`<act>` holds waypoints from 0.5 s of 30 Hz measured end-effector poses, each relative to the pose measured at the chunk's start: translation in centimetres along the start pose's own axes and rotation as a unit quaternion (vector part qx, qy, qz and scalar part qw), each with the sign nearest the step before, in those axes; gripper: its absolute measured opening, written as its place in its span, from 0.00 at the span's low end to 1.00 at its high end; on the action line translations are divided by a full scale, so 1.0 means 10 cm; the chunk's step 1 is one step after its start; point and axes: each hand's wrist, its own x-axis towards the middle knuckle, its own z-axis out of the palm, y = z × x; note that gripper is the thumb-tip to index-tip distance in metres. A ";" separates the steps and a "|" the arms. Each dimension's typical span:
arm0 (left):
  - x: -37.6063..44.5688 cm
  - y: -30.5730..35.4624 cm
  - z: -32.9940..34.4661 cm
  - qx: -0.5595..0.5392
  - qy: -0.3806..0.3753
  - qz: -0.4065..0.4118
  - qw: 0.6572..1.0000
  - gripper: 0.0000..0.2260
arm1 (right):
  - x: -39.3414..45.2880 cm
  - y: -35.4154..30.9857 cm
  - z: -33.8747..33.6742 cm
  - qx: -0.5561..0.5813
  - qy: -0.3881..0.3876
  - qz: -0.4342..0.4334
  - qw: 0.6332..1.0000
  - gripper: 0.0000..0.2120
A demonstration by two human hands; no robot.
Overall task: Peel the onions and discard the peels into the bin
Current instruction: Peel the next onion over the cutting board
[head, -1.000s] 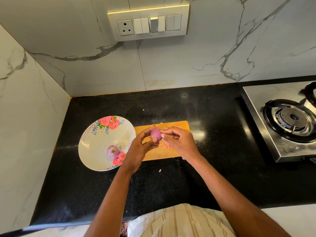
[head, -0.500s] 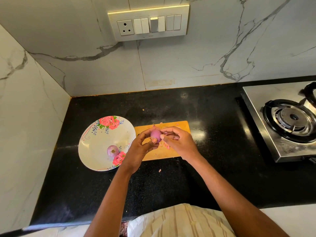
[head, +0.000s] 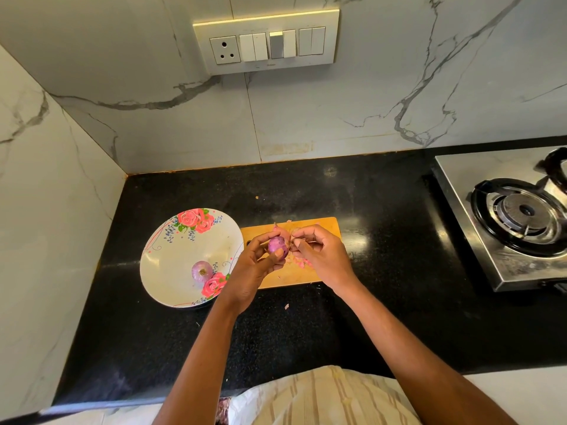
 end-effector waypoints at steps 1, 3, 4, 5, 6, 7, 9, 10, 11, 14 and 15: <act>0.00 -0.01 0.00 0.004 0.006 0.006 1.000 0.22 | 0.00 -0.01 0.00 0.002 0.001 0.003 1.000 0.06; 0.01 -0.01 -0.02 0.011 0.012 0.015 1.000 0.22 | 0.00 -0.03 -0.01 -0.001 -0.008 0.000 1.000 0.06; 0.00 -0.01 -0.02 0.014 0.014 0.018 1.000 0.22 | -0.01 -0.05 -0.01 -0.008 -0.021 -0.006 1.000 0.07; 0.00 -0.01 -0.03 0.017 0.016 0.020 1.000 0.22 | -0.01 -0.06 -0.01 -0.016 -0.037 -0.013 0.999 0.08; 0.00 -0.01 -0.03 0.018 0.016 0.022 0.999 0.22 | -0.02 -0.06 0.00 -0.026 -0.050 -0.019 0.998 0.09; 0.00 -0.01 -0.03 0.021 0.015 0.025 0.999 0.22 | -0.03 -0.06 0.01 -0.036 -0.055 -0.022 0.998 0.10; 0.00 -0.01 -0.03 0.031 0.012 0.032 0.999 0.21 | -0.04 -0.04 0.02 -0.055 -0.051 -0.026 0.997 0.11; 0.00 -0.01 -0.04 0.036 0.011 0.033 0.999 0.20 | -0.04 -0.03 0.01 -0.062 -0.048 -0.027 0.997 0.11; 0.00 -0.01 -0.04 0.038 0.009 0.032 0.999 0.19 | -0.04 -0.02 0.00 -0.070 -0.045 -0.028 0.996 0.11; -0.01 -0.01 -0.06 0.040 0.006 0.029 0.999 0.18 | -0.03 0.00 -0.02 -0.104 -0.029 -0.040 0.993 0.08; 0.00 -0.01 -0.06 0.042 0.006 0.031 0.999 0.18 | -0.03 0.00 -0.03 -0.115 -0.022 -0.045 0.992 0.08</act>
